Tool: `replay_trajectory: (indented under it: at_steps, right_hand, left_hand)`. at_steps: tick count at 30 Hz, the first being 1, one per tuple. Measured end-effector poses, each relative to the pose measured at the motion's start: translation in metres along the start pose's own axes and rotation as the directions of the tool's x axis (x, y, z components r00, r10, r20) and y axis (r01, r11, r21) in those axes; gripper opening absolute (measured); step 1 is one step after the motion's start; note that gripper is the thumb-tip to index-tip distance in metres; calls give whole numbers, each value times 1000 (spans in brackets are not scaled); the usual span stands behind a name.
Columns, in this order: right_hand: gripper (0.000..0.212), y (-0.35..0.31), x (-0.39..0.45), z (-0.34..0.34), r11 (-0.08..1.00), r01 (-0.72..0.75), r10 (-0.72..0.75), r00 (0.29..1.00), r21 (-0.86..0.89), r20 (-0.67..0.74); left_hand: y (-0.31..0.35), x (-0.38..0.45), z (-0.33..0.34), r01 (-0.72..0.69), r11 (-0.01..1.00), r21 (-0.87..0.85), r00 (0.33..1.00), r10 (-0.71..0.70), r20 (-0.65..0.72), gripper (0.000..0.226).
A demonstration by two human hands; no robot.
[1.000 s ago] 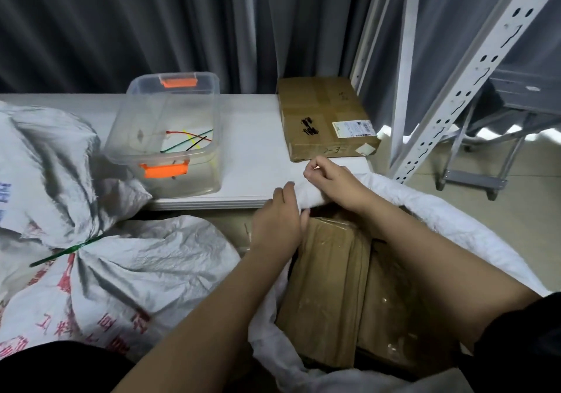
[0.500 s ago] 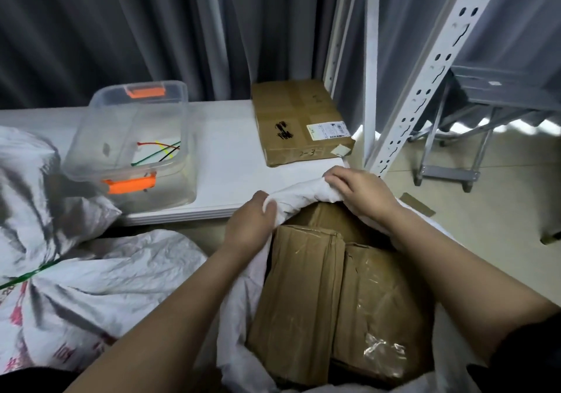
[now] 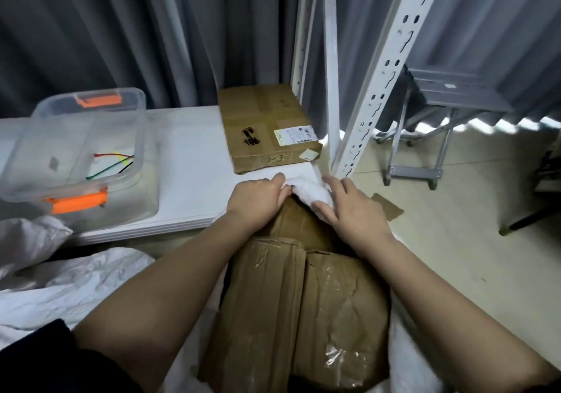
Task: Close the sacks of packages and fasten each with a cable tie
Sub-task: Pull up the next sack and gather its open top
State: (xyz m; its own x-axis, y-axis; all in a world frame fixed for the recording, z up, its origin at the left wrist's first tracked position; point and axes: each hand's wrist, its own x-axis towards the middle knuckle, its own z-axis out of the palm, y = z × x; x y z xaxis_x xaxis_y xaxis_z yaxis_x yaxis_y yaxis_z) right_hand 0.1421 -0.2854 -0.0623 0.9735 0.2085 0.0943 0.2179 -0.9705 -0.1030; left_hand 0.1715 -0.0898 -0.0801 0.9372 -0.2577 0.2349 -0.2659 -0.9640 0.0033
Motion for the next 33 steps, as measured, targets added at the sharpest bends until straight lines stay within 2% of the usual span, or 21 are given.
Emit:
replay_trajectory:
  at_steps: [2,3,4,5,7,8,11,13,15,16,18,19,21,23,24,25,26,28,31,32,33]
  right_hand:
    - [46,7,-15,0,986,11,-8,1000,-167,19]
    - [42,10,-16,1,992,18,-15,1000,-121,27]
    - [35,14,-15,3,999,8,-9,1000,37,27]
    - [29,17,-13,4,958,-17,8,999,287,33]
    - [23,24,-4,5,666,-93,76,995,740,57]
    - [25,27,0,5,526,-128,119,990,841,76]
    - [22,31,8,7,322,-209,159,973,923,165]
    - [17,32,5,7,256,-231,184,965,939,187]
    - [15,36,-6,4,355,-229,235,960,906,150]
    - [17,38,-14,0,479,-235,249,960,846,126]
    - [34,41,-34,-8,742,-285,288,953,607,96]
    - [42,42,-47,-12,835,-320,316,945,448,85]
    - [48,43,-72,-17,903,-354,343,935,242,86]
    - [42,46,-88,-12,898,-344,335,939,275,81]
    - [36,50,-91,-7,864,-320,323,945,388,60]
    - [29,53,-92,-4,790,-286,323,946,543,29]
    - [21,57,-92,-1,662,-257,343,939,704,20]
    - [18,66,-88,4,329,-232,385,918,915,94]
    - [32,72,-85,8,-142,-279,352,883,950,312]
    - [44,72,-84,8,-279,-269,330,875,922,355]
    - [57,71,-85,6,-362,-261,313,870,895,380]
  left_hand:
    - [0,4,-1,59,991,-116,994,-48,98,37]
    - [1,6,-1,88,983,-163,983,-60,171,37]
    - [2,7,-1,118,976,-184,972,-76,224,37]
    - [3,8,-2,130,976,-174,966,-85,243,37]
    - [9,6,-6,72,990,-122,983,-50,176,38]
    - [14,5,-8,-2,995,-104,994,14,109,43]
    - [38,6,-10,-308,951,-5,951,307,-41,55]
    - [56,10,-9,-382,922,69,923,385,-28,53]
    - [68,14,-12,-377,916,138,924,383,-17,43]
    - [72,16,-14,-370,914,165,925,380,-29,38]
    - [77,18,-16,-328,930,168,938,342,-63,35]
    - [80,19,-17,-283,948,148,953,295,-67,35]
    - [87,20,-20,-191,978,84,981,192,-8,36]
    - [94,20,-20,-116,993,8,991,116,66,34]
    - [96,20,-21,-111,994,-14,990,112,85,34]
    - [96,19,-21,-124,991,-44,988,127,90,34]
    - [96,18,-22,-162,983,-85,982,169,88,34]
    - [99,13,-26,-343,923,-176,934,355,39,39]
    - [116,5,-29,-652,750,-109,757,652,-44,42]
    - [121,3,-28,-690,722,-54,724,687,-60,38]
    - [126,4,-26,-695,719,-19,718,691,-82,34]
